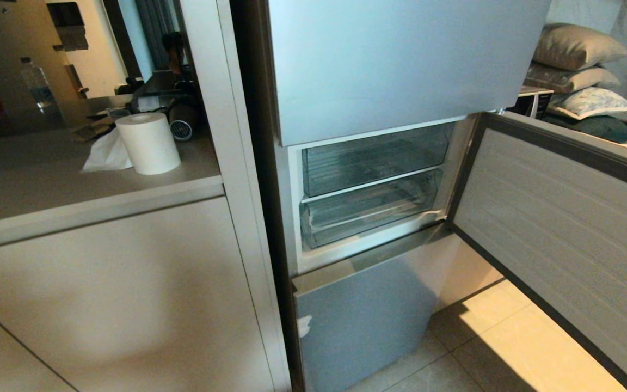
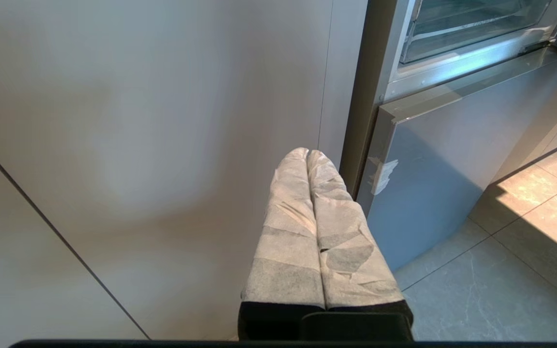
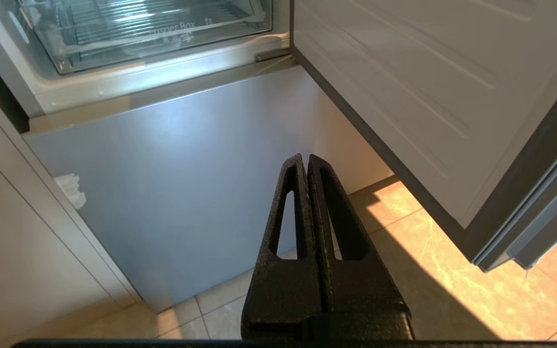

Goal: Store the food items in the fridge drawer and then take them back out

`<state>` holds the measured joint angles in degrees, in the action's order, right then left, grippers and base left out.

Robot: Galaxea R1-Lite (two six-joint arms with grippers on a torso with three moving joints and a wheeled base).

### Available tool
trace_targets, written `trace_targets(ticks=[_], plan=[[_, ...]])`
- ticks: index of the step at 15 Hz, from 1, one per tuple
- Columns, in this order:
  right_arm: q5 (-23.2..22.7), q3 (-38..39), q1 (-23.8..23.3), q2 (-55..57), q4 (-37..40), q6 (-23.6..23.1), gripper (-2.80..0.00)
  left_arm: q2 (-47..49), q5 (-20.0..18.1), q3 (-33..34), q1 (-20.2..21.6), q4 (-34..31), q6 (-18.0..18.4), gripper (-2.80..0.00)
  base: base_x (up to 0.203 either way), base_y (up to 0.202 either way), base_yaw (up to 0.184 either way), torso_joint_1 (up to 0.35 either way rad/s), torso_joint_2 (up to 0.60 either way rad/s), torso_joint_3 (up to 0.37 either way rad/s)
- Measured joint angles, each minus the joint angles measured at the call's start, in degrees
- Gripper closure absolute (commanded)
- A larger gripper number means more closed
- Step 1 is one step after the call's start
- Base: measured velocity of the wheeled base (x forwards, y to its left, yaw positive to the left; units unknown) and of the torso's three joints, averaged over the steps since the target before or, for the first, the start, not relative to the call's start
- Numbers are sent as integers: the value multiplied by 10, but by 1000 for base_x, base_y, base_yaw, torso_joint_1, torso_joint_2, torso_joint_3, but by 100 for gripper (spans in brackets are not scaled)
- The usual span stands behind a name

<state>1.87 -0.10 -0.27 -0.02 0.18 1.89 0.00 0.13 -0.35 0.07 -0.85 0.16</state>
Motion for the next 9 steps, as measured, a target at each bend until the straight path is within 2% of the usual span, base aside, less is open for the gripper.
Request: trace_targets(ticks=[4, 9], plan=[[23, -40, -1, 42, 18, 15, 0, 0, 0, 0, 0, 0, 0, 0, 0, 0, 0, 0, 0, 0], [92, -144, -4, 282, -18, 102, 0, 0, 0, 0, 0, -1, 0, 0, 0, 0, 0, 0, 0, 0]])
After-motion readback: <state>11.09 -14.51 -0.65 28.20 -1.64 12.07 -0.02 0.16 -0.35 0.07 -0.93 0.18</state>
